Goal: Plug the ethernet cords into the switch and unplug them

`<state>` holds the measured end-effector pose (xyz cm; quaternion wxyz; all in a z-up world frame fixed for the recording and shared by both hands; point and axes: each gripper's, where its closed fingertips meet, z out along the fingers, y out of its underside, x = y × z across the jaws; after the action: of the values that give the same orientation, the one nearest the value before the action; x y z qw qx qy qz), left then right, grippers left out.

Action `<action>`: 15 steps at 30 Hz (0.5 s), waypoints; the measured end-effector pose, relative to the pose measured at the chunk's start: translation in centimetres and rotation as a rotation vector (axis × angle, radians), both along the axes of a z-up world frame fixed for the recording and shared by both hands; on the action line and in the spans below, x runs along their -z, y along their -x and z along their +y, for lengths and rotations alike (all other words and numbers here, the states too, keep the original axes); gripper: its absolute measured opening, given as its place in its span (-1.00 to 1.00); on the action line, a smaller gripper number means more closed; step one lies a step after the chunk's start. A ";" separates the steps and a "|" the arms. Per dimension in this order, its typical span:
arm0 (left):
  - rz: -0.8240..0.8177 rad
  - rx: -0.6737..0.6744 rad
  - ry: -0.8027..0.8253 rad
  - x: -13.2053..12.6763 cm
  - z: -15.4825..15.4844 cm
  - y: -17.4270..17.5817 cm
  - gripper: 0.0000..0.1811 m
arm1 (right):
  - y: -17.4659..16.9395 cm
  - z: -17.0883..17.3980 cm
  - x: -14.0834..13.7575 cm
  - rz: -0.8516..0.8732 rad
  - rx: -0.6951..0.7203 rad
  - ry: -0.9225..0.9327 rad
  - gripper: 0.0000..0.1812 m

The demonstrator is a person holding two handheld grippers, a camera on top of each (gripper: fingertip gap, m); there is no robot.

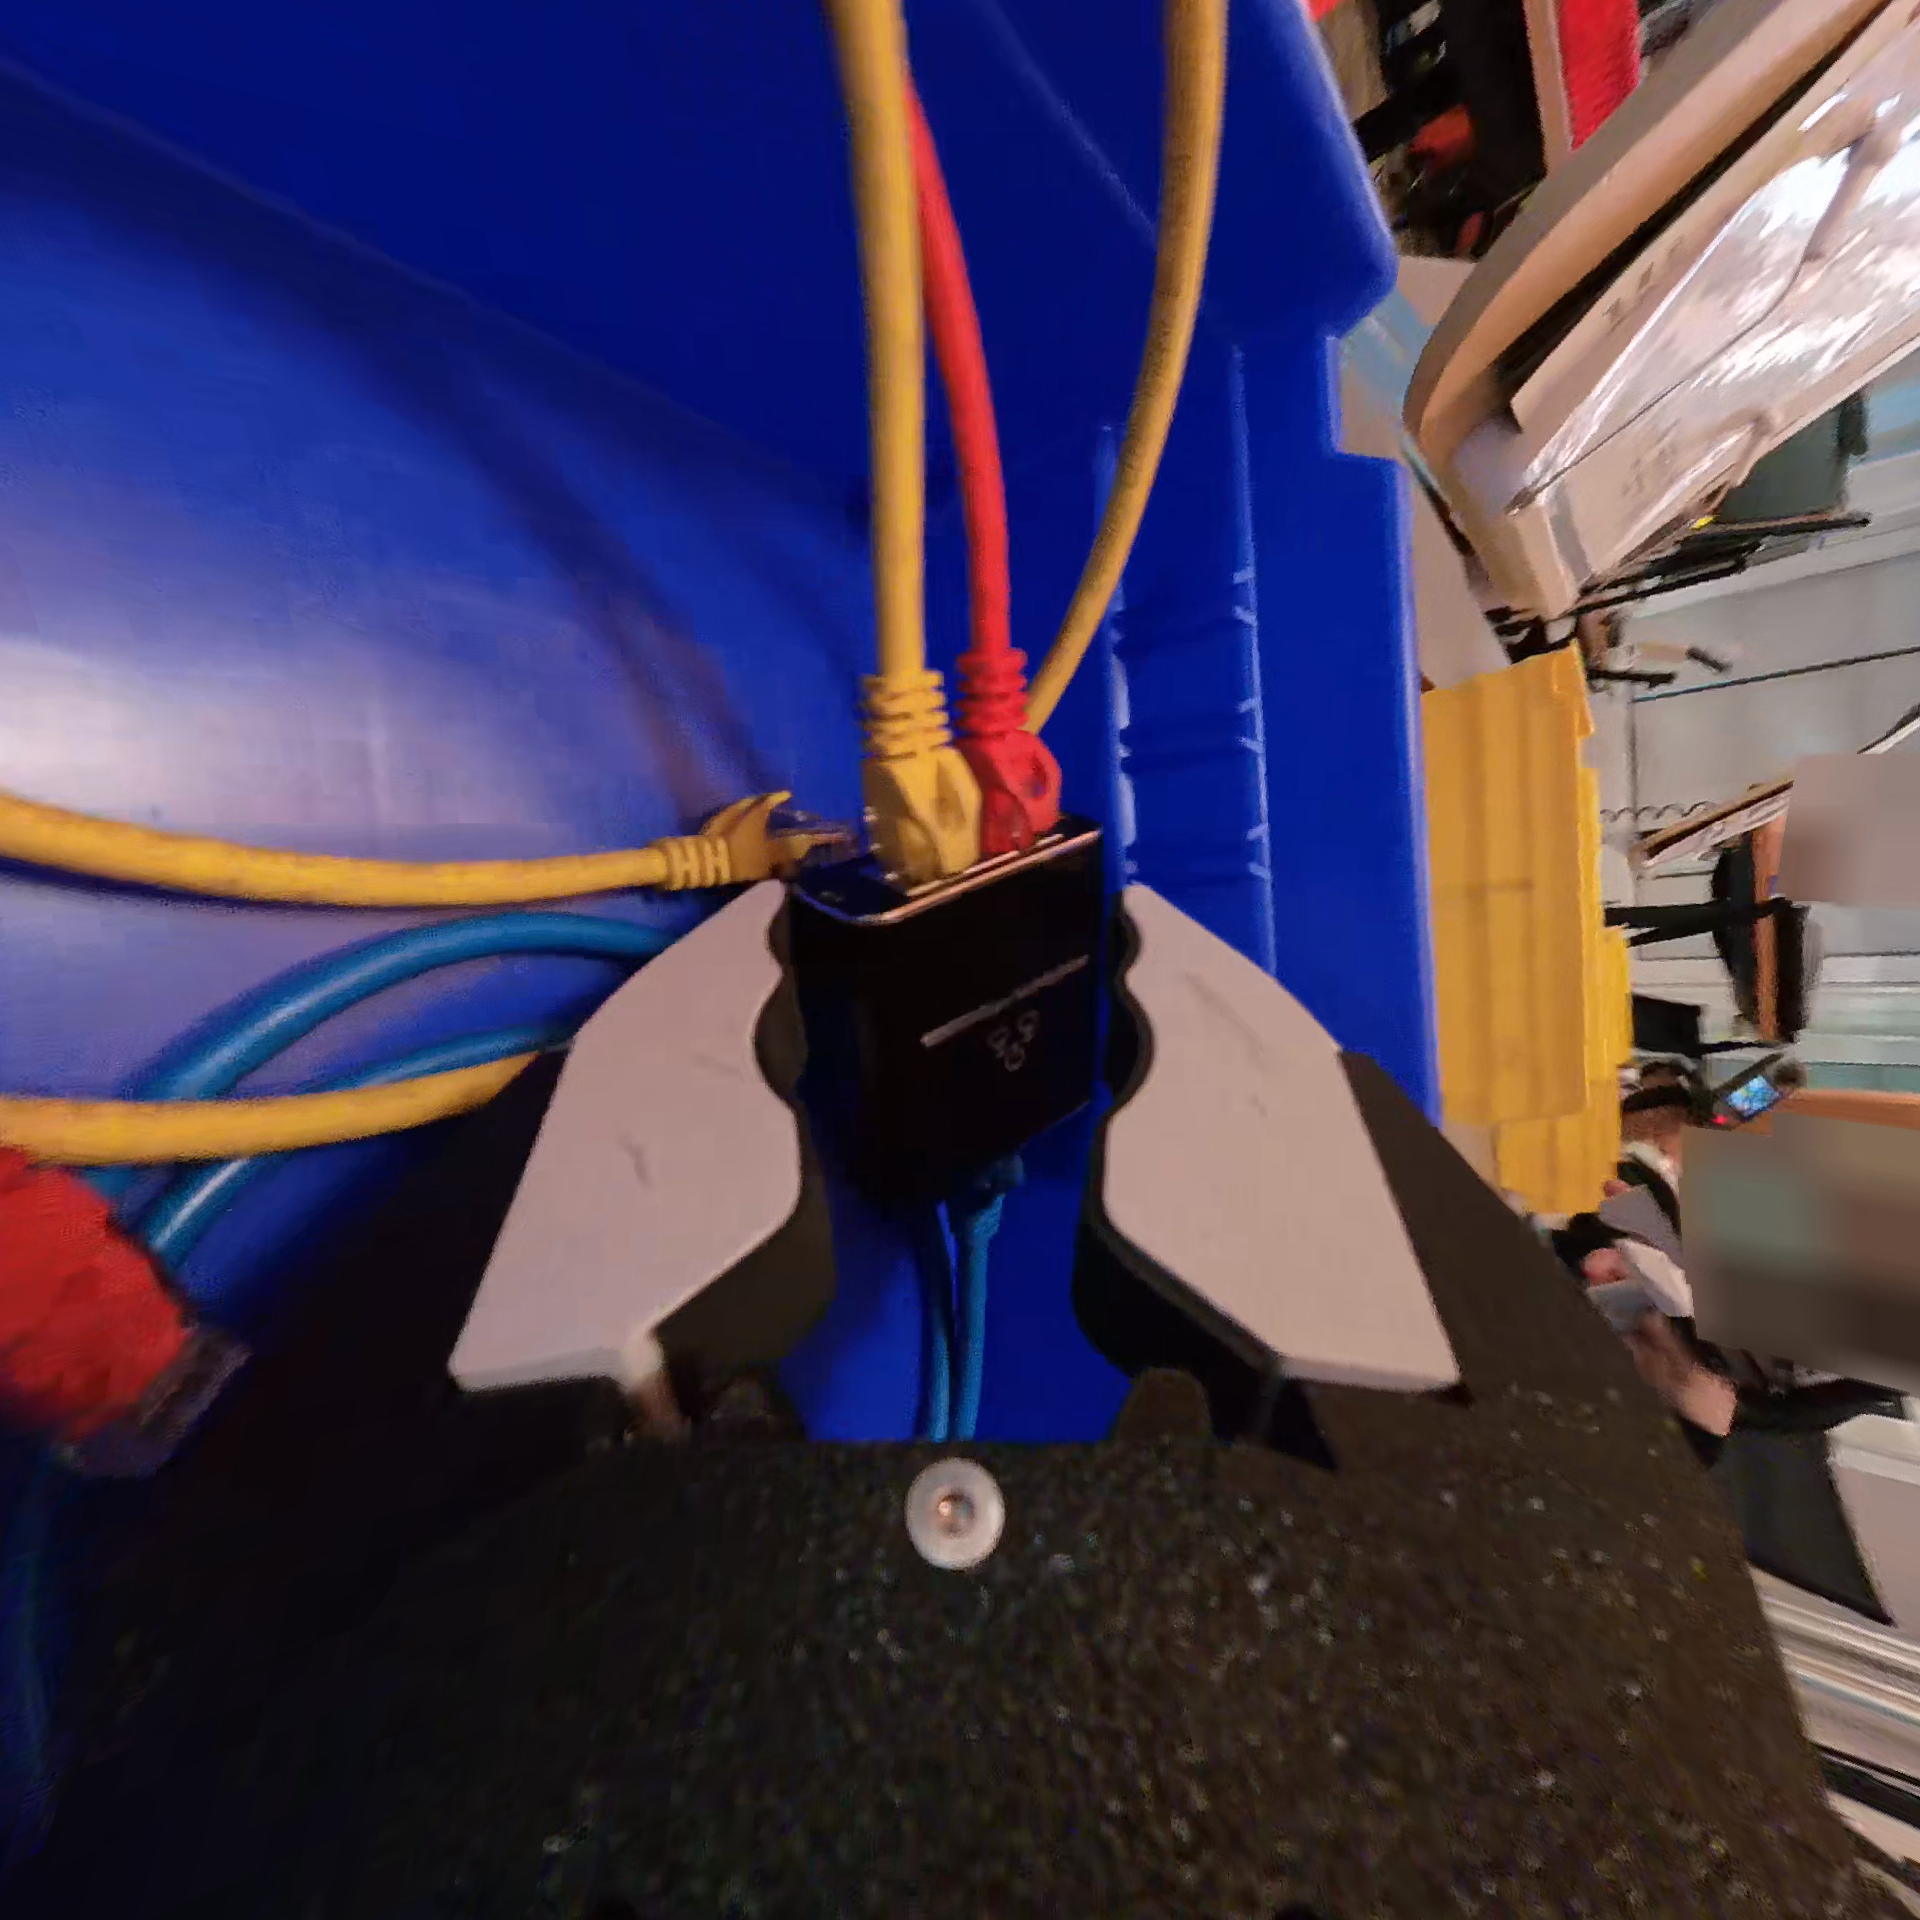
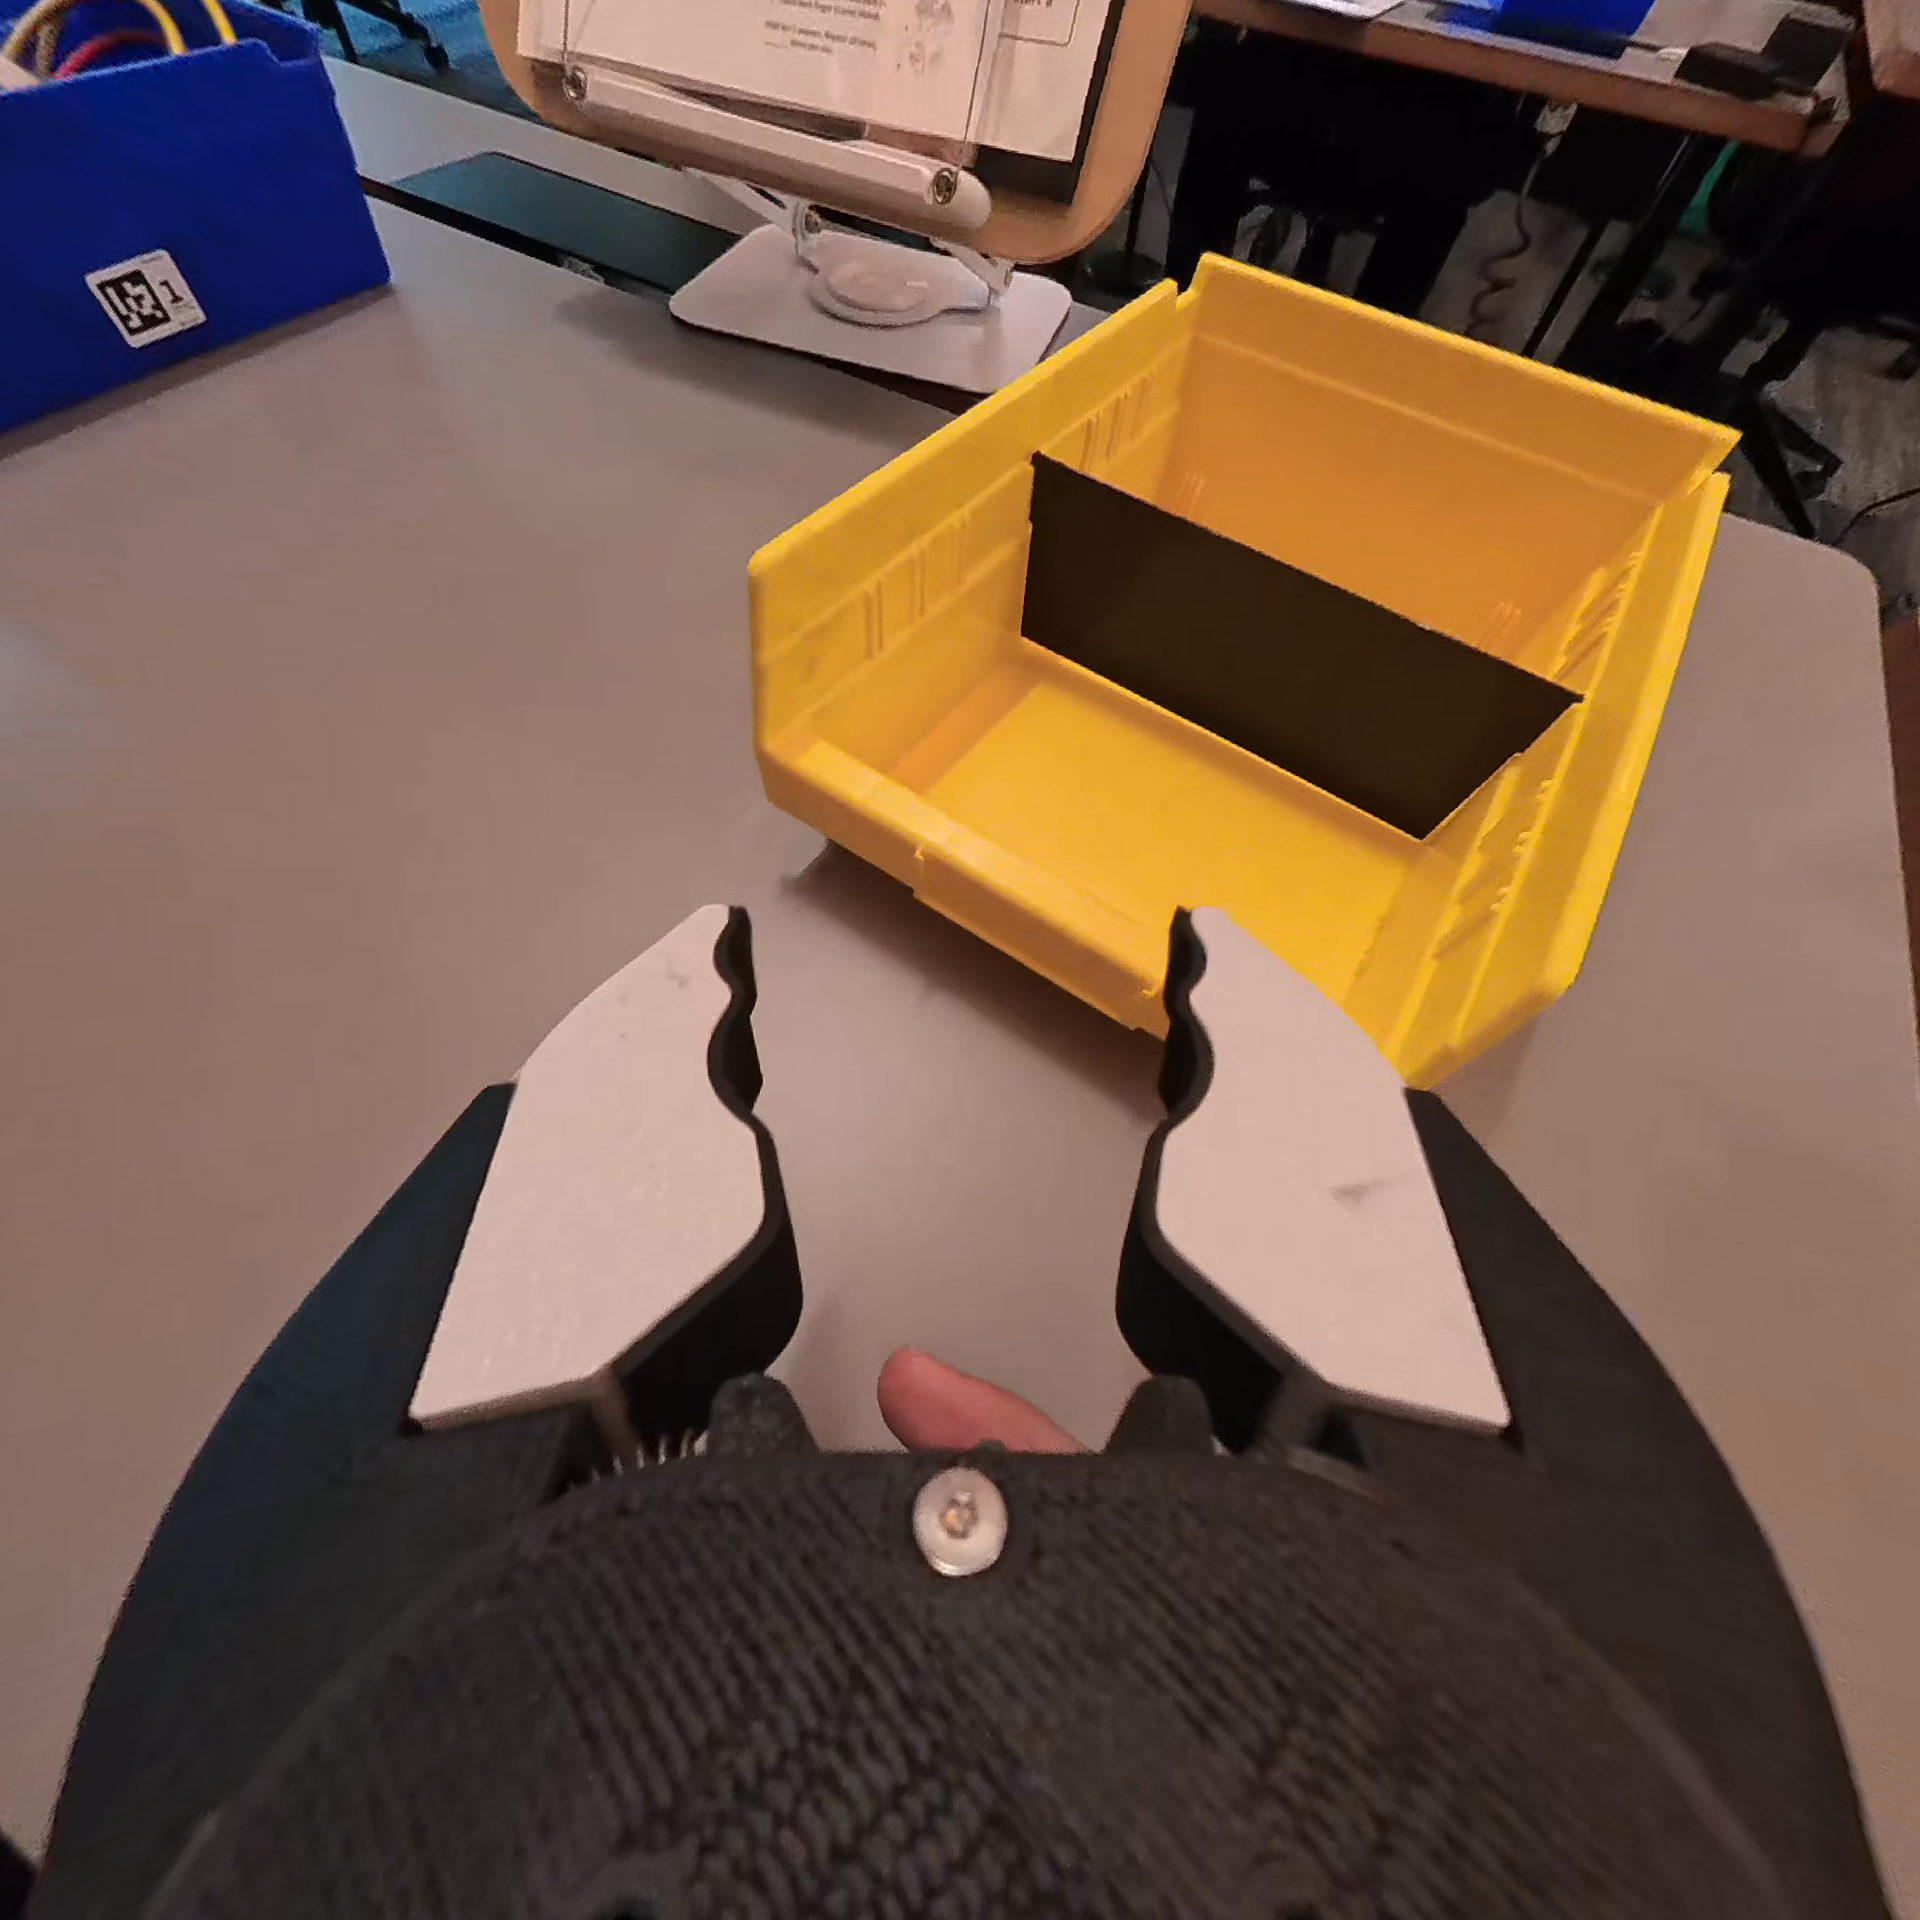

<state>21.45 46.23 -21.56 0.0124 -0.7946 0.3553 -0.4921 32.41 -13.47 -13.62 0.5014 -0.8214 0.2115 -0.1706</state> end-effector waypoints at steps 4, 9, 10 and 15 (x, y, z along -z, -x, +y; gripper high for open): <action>-0.096 -0.001 0.122 -0.4 -0.3 0.4 -0.51 | 0.7 0.0 -0.5 -0.025 -0.022 0.000 -0.17; -0.250 0.117 0.115 -4.1 -1.7 1.3 -0.69 | 1.4 0.0 -1.0 -0.032 -0.035 -0.018 -0.19; -0.285 0.130 0.084 -5.4 -1.9 1.4 -0.69 | 1.5 0.1 -1.0 -0.031 -0.038 -0.021 -0.19; -0.440 0.174 -0.184 -14.3 -2.7 1.9 -0.72 | 2.4 1.3 -2.1 -0.065 -0.063 -0.032 -0.20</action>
<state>19.55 43.53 -7.25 0.1196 -0.6303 0.4543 -0.6181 29.98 -12.16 -11.50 0.5264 -0.8135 0.1719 -0.1778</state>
